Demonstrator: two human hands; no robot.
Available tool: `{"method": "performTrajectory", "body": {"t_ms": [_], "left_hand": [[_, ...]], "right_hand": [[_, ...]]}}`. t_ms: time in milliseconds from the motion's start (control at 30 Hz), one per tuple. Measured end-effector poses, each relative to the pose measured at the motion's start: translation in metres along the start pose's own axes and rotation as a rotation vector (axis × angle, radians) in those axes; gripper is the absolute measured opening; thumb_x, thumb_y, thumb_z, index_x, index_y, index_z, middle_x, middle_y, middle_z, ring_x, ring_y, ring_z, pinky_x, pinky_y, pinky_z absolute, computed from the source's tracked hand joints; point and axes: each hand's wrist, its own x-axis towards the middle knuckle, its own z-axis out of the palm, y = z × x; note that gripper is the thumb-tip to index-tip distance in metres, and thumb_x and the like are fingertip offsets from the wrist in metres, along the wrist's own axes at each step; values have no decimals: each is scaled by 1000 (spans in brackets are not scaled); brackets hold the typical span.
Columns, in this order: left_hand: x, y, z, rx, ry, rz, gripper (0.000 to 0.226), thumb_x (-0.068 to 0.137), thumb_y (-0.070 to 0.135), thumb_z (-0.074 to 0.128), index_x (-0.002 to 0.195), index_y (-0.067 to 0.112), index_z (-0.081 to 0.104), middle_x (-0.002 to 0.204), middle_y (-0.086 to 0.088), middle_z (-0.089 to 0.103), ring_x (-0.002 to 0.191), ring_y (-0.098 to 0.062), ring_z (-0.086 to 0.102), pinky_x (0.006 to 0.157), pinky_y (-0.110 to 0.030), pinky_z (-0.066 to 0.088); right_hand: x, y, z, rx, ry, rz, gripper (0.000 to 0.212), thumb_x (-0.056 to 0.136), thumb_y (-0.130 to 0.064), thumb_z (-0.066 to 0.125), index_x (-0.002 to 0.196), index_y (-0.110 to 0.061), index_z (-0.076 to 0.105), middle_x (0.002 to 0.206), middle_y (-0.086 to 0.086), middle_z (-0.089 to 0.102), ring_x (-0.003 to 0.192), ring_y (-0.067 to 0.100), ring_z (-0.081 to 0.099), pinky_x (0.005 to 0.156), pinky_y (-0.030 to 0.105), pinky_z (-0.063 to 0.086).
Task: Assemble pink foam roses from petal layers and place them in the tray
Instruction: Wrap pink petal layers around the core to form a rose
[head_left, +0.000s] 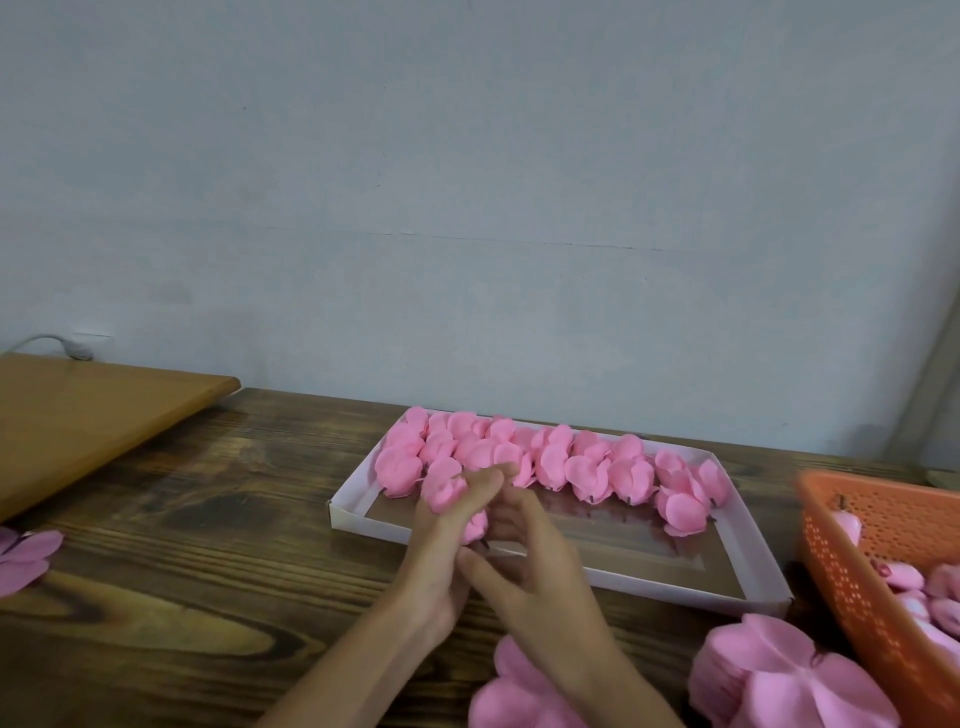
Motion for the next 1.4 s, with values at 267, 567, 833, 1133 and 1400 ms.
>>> {"method": "performTrajectory", "body": {"t_ms": [267,567,833,1133,1400], "left_hand": [[-7,3,4,24,-210,-52,53,71,58,88,102,16,79,124,-14,72,91,-22,62,61,-27,44],[-6,6,3,55,-250,-60,56,69,74,83,72,21,66,110,-7,78,97,-23,74,60,-27,40],[-5,9,2,-37,-218,-69,58,67,75,83,64,24,55,96,-1,73,93,-19,73,35,-16,26],[-4,7,-2,19,-283,9,56,74,63,86,66,18,55,88,-8,71,89,-28,75,76,-33,42],[-12,15,6,157,-169,8,51,77,73,75,64,24,65,106,-9,80,88,-28,70,54,-24,28]], "right_hand": [[1,7,13,210,134,167,20,89,-33,60,100,-25,73,90,-3,76,85,10,71,72,29,57],[9,-9,15,622,101,514,14,98,-16,54,99,-8,65,69,7,63,58,17,59,52,28,50],[3,-6,18,496,95,339,8,100,-11,64,100,-4,67,74,6,60,69,17,57,62,29,50],[12,-4,14,488,23,560,45,103,-34,52,64,-26,72,58,5,57,49,19,55,47,26,42],[-2,5,31,235,81,257,28,97,-39,47,120,-43,62,107,-8,72,93,16,72,71,34,58]]}}
